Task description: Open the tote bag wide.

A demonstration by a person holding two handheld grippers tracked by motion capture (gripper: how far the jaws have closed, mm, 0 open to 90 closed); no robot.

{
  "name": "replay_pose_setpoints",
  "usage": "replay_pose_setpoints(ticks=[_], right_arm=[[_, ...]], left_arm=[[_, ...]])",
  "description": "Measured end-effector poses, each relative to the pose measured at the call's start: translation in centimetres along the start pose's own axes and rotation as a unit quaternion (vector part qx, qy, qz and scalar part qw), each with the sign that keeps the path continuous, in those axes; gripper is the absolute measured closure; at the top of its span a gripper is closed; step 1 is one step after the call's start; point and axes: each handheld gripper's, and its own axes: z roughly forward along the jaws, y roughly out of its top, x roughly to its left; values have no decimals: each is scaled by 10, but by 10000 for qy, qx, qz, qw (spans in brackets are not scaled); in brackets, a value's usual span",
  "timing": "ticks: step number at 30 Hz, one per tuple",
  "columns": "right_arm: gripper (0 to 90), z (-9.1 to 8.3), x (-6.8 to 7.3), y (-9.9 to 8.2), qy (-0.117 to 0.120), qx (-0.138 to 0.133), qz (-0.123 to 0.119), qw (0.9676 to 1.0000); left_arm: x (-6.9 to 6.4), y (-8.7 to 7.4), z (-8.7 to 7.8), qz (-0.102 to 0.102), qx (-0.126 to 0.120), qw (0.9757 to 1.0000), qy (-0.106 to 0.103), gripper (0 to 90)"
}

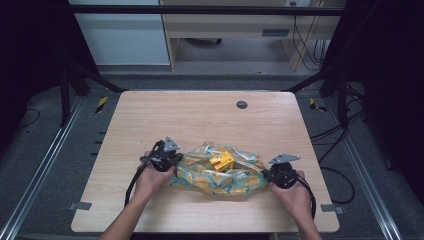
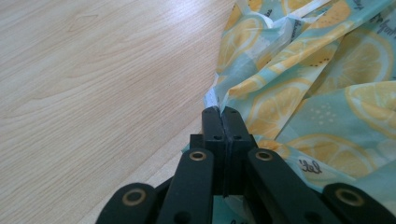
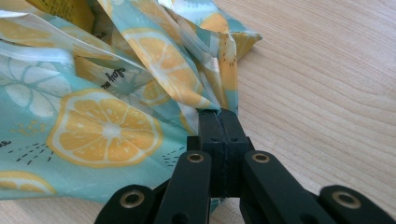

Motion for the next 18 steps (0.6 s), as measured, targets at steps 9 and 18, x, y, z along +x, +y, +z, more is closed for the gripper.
replay_pose_setpoints(ticks=[9, 18], right_arm=[[900, 0, 1, 1, -110, -33, -28, 9999], [900, 3, -2, 0, -126, -10, 11, 9999]], left_arm=[[0, -3, 2, -36, 41, 10000, -9, 900], [-1, -4, 3, -33, 72, 10000, 2, 900]])
